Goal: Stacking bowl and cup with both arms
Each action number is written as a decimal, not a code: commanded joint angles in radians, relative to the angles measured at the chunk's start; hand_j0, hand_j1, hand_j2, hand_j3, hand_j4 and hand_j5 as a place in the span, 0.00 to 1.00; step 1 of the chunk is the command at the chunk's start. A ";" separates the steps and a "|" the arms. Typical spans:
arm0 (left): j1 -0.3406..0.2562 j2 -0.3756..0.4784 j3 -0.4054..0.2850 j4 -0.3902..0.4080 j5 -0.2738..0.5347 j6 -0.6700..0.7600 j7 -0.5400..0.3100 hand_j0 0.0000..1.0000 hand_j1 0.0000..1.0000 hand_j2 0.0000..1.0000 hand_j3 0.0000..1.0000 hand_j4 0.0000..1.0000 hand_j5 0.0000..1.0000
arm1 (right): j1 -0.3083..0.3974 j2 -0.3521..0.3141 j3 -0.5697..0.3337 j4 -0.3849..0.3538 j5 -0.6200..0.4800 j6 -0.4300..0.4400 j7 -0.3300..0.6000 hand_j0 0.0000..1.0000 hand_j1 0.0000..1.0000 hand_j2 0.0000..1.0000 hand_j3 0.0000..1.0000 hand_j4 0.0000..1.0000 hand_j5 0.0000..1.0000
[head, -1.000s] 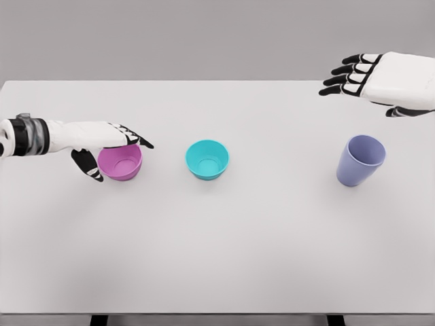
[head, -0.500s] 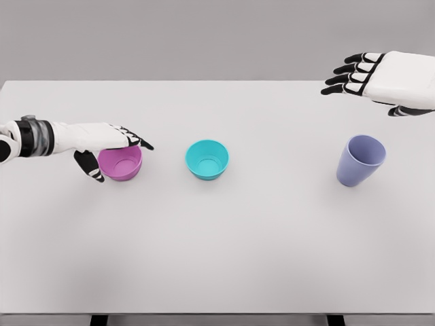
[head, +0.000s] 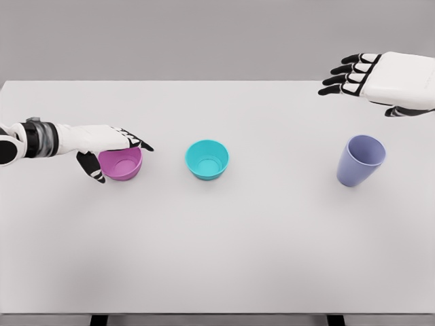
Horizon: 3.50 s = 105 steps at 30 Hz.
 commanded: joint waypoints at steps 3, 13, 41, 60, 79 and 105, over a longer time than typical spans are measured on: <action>0.000 -0.007 0.001 0.016 -0.002 -0.001 0.000 1.00 1.00 1.00 1.00 1.00 1.00 | 0.000 -0.001 0.000 0.000 -0.003 0.003 0.000 1.00 1.00 1.00 1.00 1.00 1.00; 0.000 -0.016 -0.004 0.029 -0.010 0.001 0.000 0.95 0.95 0.95 0.95 0.95 0.95 | 0.002 0.004 0.000 0.000 -0.003 0.003 0.000 1.00 1.00 1.00 1.00 1.00 1.00; -0.051 0.002 0.005 -0.125 0.009 -0.004 0.000 0.65 0.65 0.65 0.65 0.65 0.65 | 0.000 0.002 0.001 0.000 -0.003 0.003 0.000 1.00 1.00 1.00 1.00 1.00 1.00; -0.115 -0.091 -0.004 -0.188 0.005 -0.001 0.000 0.65 0.65 0.65 0.65 0.65 0.65 | 0.018 -0.005 0.000 0.002 -0.003 0.003 0.000 1.00 1.00 1.00 1.00 1.00 1.00; -0.120 -0.264 -0.024 -0.082 -0.045 0.004 0.000 0.66 0.66 0.66 0.66 0.66 0.66 | 0.020 -0.008 -0.014 0.000 -0.003 0.003 0.000 1.00 1.00 1.00 1.00 1.00 1.00; -0.115 -0.338 -0.056 0.020 -0.067 -0.004 0.000 0.68 0.68 0.68 0.68 0.68 0.68 | 0.026 -0.010 -0.014 0.000 -0.003 0.003 0.000 1.00 1.00 1.00 1.00 1.00 1.00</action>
